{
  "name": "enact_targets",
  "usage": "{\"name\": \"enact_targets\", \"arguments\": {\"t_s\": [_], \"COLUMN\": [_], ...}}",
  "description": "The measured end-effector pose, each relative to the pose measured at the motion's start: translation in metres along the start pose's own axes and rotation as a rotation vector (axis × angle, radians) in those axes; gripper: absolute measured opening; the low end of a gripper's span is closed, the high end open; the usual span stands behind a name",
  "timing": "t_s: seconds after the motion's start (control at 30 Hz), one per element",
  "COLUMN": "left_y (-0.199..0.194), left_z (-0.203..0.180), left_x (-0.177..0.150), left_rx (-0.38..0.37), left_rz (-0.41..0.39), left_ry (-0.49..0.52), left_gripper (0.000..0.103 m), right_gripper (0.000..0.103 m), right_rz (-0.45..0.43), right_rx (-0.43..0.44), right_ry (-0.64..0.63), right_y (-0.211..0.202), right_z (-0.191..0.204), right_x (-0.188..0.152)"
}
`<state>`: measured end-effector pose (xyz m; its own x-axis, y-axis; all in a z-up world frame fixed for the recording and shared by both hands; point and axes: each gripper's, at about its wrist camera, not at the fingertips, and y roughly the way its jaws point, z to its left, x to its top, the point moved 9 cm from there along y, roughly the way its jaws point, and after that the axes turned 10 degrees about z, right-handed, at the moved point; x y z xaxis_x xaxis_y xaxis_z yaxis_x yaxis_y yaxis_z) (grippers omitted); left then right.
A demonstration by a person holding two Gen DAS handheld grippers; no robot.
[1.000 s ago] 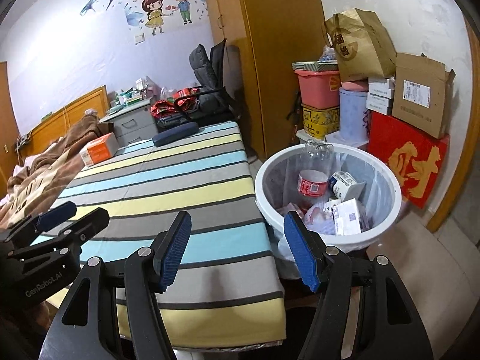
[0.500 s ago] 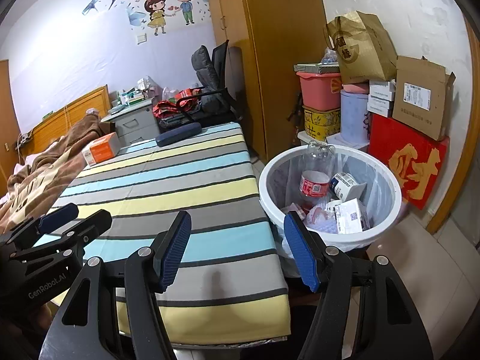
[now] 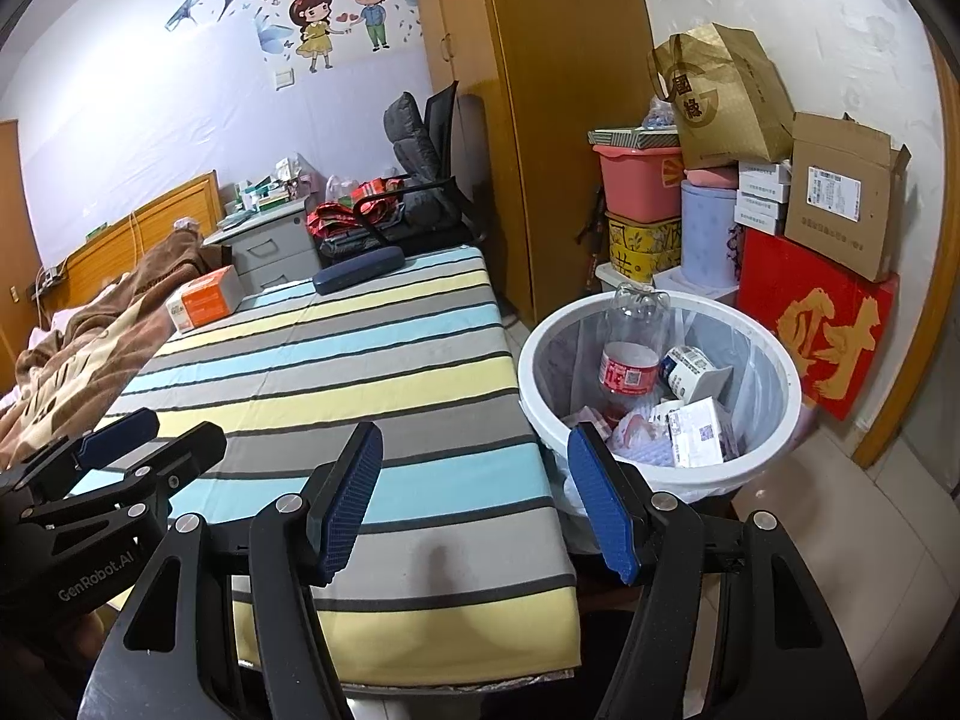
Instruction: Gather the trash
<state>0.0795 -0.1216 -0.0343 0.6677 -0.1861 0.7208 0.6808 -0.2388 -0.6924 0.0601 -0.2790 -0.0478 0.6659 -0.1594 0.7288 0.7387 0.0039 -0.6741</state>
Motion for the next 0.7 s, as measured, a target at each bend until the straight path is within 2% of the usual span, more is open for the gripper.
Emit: {"name": "enact_targets", "arguments": {"t_s": [0.7], "left_y": [-0.0029], "left_z": [-0.0016], "left_x": [0.0005], "left_rx": [-0.001], "left_rz": [-0.002], "left_ry": [0.000], "left_gripper": [0.070], "right_gripper": [0.066], "right_rz": [-0.004], "right_rx": [0.003], "right_ry": [-0.008], "right_y": [-0.0009], "right_z": [0.0050], "right_x": [-0.0018]}}
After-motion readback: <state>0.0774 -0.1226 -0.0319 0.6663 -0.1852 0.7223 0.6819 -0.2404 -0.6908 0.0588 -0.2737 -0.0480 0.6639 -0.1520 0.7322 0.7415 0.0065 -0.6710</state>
